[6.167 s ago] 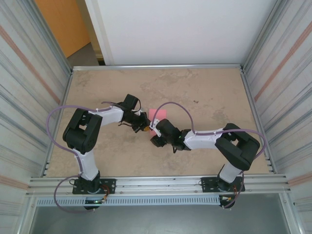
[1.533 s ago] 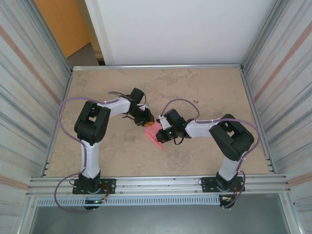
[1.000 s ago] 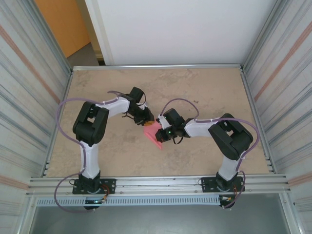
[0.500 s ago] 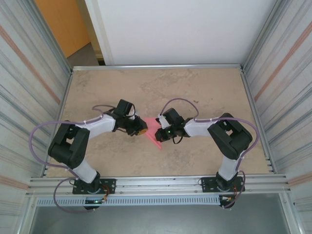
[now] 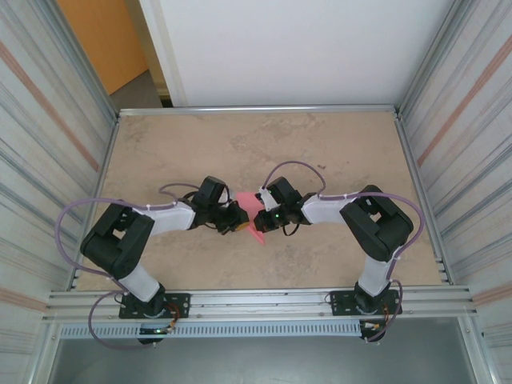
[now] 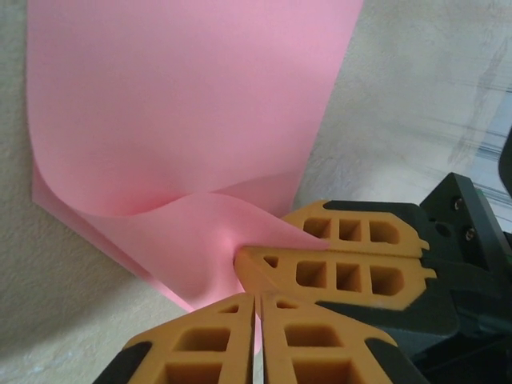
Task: Fold a paper plane with a square sheet of paper (pick it up from the middle)
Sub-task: Third fold the triangle at the center of the table.
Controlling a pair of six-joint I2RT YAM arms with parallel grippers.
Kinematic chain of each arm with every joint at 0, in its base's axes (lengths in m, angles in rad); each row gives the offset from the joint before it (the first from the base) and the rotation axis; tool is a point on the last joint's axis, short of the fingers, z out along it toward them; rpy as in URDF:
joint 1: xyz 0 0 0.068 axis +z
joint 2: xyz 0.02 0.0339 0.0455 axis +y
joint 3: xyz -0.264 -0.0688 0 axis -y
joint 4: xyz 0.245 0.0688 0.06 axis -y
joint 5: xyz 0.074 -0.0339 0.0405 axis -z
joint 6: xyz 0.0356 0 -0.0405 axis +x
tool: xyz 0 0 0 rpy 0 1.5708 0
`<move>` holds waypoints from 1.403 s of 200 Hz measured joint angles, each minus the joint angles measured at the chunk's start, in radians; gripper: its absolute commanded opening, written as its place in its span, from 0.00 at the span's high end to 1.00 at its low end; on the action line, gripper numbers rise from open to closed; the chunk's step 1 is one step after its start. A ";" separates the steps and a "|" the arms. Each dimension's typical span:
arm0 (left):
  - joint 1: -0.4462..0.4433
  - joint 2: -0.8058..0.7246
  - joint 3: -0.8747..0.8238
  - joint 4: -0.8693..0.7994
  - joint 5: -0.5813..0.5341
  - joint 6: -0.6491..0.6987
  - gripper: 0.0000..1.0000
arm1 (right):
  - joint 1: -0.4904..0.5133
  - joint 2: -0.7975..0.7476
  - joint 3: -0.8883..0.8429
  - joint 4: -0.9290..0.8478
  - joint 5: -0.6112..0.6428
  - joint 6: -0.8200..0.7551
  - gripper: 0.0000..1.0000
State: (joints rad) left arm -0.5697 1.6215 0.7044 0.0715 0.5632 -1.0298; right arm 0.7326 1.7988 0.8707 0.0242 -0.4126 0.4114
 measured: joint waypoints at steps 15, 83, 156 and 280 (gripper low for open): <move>0.000 0.011 0.000 0.009 0.000 0.000 0.88 | 0.000 0.000 0.000 0.000 0.000 0.000 1.00; 0.062 0.043 0.077 -0.049 -0.001 0.029 0.87 | 0.000 0.000 0.002 -0.003 0.000 0.004 1.00; 0.105 0.233 0.341 -0.246 -0.035 0.154 0.88 | 0.000 0.000 0.002 -0.002 0.000 0.026 1.00; 0.113 0.323 0.423 -0.349 -0.026 0.251 0.89 | -0.001 0.000 0.002 0.000 -0.003 0.030 1.00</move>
State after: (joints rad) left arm -0.4568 1.9442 1.1278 -0.2771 0.5377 -0.7784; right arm 0.7315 1.7985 0.8730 0.0246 -0.4156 0.4412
